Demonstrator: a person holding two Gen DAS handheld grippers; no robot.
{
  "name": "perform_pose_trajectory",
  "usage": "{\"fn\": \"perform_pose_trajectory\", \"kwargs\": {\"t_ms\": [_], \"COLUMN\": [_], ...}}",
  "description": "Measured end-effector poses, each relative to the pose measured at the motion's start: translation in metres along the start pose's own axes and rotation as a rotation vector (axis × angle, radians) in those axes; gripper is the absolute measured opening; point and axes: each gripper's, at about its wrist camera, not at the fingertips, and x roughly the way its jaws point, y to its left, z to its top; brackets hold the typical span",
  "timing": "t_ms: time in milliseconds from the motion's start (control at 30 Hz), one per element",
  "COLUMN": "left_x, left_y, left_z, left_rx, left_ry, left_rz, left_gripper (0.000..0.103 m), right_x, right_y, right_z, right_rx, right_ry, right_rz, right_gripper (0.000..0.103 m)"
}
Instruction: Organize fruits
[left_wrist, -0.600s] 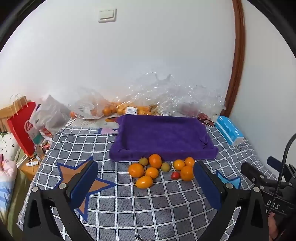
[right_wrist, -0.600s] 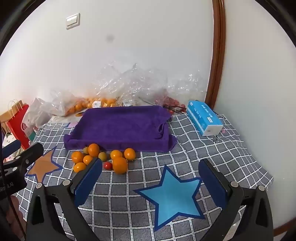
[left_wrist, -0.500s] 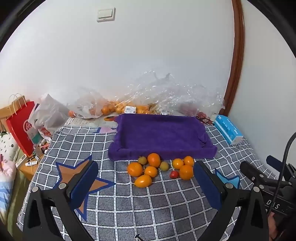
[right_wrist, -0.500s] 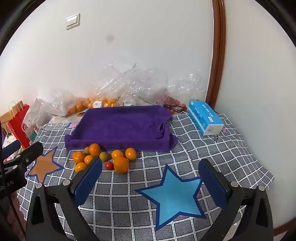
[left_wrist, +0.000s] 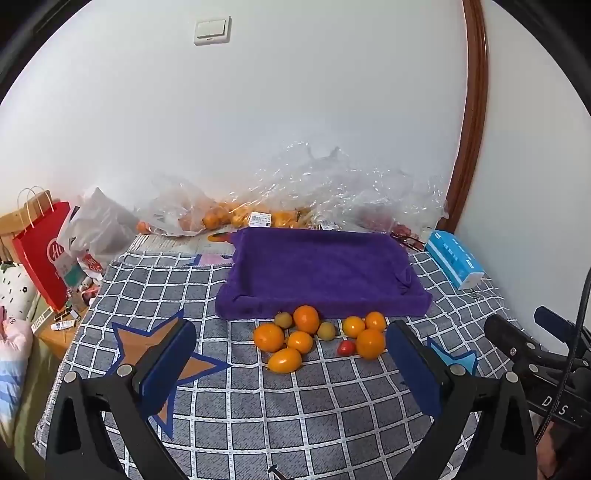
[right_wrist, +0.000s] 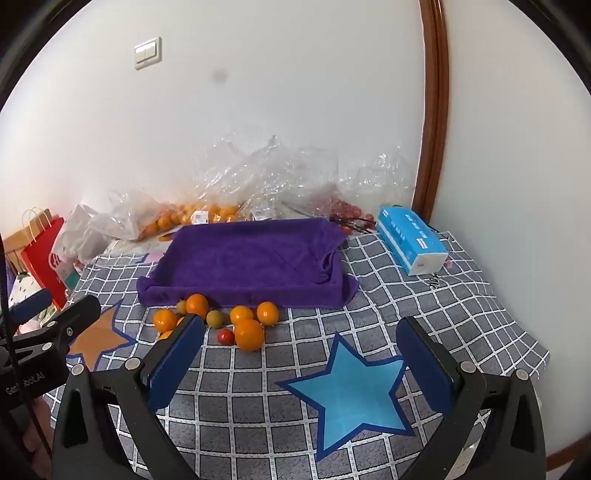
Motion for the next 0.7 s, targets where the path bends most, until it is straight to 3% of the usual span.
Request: {"fn": "perform_pose_trajectory", "kwargs": {"t_ms": [700], "left_x": [0.0003], "left_y": [-0.0009], "left_z": [0.0015], "left_rx": [0.001], "left_ry": [0.006], "left_rz": [-0.012], "left_gripper": [0.103], "right_x": [-0.0026], "right_y": [0.0034], "right_z": [0.0023], "right_rx": [0.005], "right_ry": [-0.006], "right_rz": [0.012], "right_gripper": [0.103]}}
